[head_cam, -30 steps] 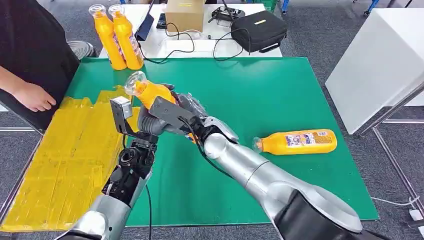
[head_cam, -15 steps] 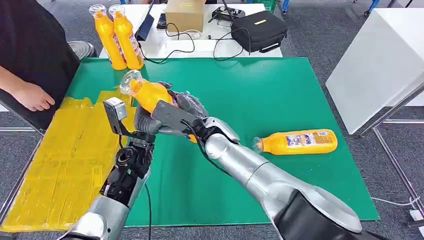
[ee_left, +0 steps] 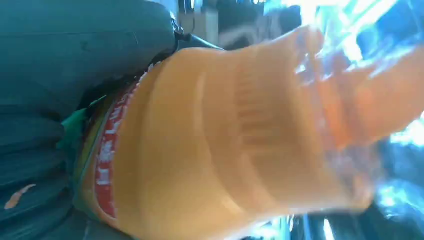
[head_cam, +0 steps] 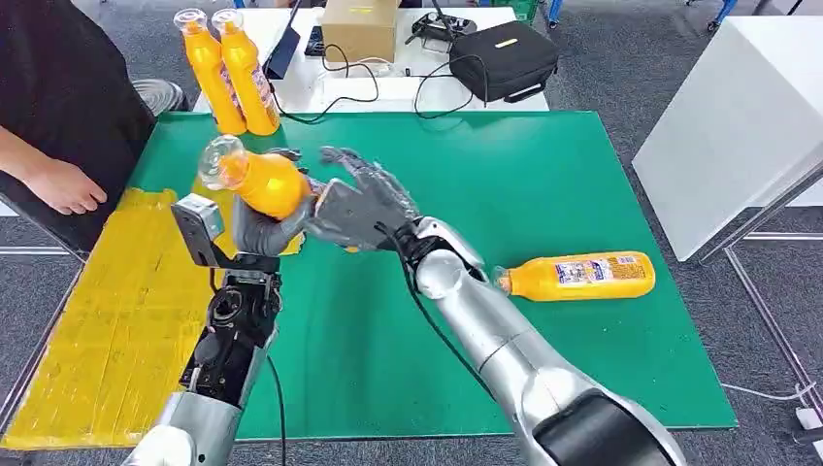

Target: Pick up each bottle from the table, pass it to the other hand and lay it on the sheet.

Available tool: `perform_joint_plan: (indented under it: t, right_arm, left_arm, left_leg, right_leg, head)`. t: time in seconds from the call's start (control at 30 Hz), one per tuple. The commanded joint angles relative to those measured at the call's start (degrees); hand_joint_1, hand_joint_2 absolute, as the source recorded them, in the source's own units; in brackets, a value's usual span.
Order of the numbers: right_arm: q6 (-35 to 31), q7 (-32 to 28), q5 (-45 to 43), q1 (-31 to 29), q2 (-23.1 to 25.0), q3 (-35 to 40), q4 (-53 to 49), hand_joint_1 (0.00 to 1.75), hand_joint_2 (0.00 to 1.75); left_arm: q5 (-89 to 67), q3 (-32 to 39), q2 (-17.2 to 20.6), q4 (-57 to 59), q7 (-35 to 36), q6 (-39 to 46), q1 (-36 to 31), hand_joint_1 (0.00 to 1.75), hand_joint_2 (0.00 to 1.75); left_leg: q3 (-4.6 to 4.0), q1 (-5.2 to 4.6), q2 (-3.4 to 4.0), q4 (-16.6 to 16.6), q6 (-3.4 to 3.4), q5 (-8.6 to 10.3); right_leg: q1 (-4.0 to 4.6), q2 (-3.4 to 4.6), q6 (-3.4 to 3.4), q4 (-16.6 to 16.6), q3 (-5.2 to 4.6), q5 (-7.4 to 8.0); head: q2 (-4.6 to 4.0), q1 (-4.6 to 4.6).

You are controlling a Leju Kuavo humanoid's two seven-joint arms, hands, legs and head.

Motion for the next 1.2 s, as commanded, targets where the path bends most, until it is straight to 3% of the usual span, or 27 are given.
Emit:
perform_joint_plan:
  t: [0.03, 0.3, 0.37, 0.4, 0.43, 0.47, 0.57, 1.03, 1.1, 1.2]
  right_arm:
    - [2.0, 0.0, 3.9, 1.4, -0.1, -10.6, -3.9, 0.0, 0.0]
    - [3.5, 0.1, 6.2, 2.3, 0.1, -12.3, -6.2, 0.0, 0.0]
    - [3.8, 0.1, 6.3, 2.5, 0.1, -12.5, -7.7, 0.0, 0.0]
    - [3.9, 0.1, 6.4, 2.5, 0.1, -12.4, -8.2, 0.0, 0.0]
    - [4.9, -0.2, 5.8, 2.4, 0.1, -11.6, -9.4, 0.0, 0.0]
    - [5.3, 0.3, 4.8, 2.0, 0.1, -10.5, -9.8, 0.0, 0.0]
    - [5.4, 0.3, 2.7, 1.3, 0.1, -8.4, -9.8, 0.0, 0.0]
    - [5.4, 0.1, 2.5, 1.3, 0.1, -8.2, -9.6, 0.0, 0.0]
    - [5.4, -0.6, 1.7, 1.1, 0.1, -7.9, -9.4, 0.0, 0.0]
    - [5.9, -1.4, 1.7, 1.5, 0.1, -9.2, -10.2, 0.0, 0.0]
  left_arm:
    - [-4.2, 2.5, 0.6, -3.3, -1.2, 4.1, 0.7, 1.75, 1.75]
    - [-10.0, 3.6, 0.7, -6.0, -2.5, 9.9, 1.6, 1.75, 1.75]
    - [-24.0, 3.0, 0.5, -8.0, -5.8, 26.7, 2.2, 1.75, 1.75]
    - [-24.5, 2.6, 0.1, -8.8, -5.7, 27.2, 2.6, 1.75, 1.75]
    - [-42.7, 1.4, 0.2, -8.4, -4.0, 44.4, 3.0, 1.75, 1.75]
    - [-48.5, 0.7, 0.5, -7.2, -2.1, 48.4, 3.0, 1.75, 1.75]
    - [-70.5, 7.8, -1.4, -5.6, 2.5, 49.7, 2.3, 1.75, 1.75]
    - [-74.7, 9.5, -1.3, -4.2, 3.4, 49.7, 1.5, 1.75, 1.75]
    - [-86.4, 10.1, 0.8, 3.0, 11.9, 49.7, -0.9, 1.75, 1.75]
    - [-88.2, 0.7, 8.8, 13.1, 25.3, 49.7, -3.3, 1.75, 1.75]
  left_leg:
    - [0.12, -0.02, -0.05, 0.0, 0.08, -0.05]
    - [0.17, -0.02, -0.04, 0.0, 0.06, -0.07]
    - [0.07, -0.01, -0.04, 0.0, 0.04, -0.01]
    - [0.2, -0.02, -0.08, 0.1, 0.08, -0.09]
    - [0.16, -0.03, -0.08, 0.1, 0.08, -0.07]
    - [0.09, -0.02, -0.03, 0.0, 0.06, -0.05]
    - [0.15, -0.04, 0.01, 0.0, 0.06, -0.06]
    - [0.19, -0.04, -0.1, 0.0, 0.09, -0.05]
    - [0.06, -0.02, -0.07, 0.0, 0.04, 0.04]
    - [0.31, -0.07, -0.23, 0.0, 0.08, 0.0]
  right_leg:
    - [0.0, 0.01, -0.13, 0.0, 0.12, -0.06]
    - [0.0, 0.02, -0.15, 0.1, 0.16, -0.1]
    - [0.0, -0.01, -0.1, 0.0, 0.07, -0.04]
    - [0.01, -0.01, -0.18, 0.1, 0.2, -0.13]
    - [0.0, -0.02, -0.16, 0.1, 0.17, -0.11]
    - [0.0, 0.02, -0.13, 0.1, 0.09, -0.07]
    - [-0.02, 0.06, -0.15, 0.1, 0.11, -0.09]
    - [-0.01, -0.08, -0.17, 0.1, 0.17, -0.12]
    - [0.0, -0.09, -0.12, 0.0, 0.05, -0.04]
    - [-0.03, -0.19, -0.25, 0.1, 0.29, -0.15]
  head:
    - [0.0, 0.02]
    - [0.0, 0.02]
    - [0.0, 0.0]
    - [0.0, 0.02]
    - [0.0, 0.0]
    - [0.0, 0.0]
    - [0.0, 0.0]
    - [0.0, 0.0]
    - [0.0, 0.02]
    - [0.0, 0.02]
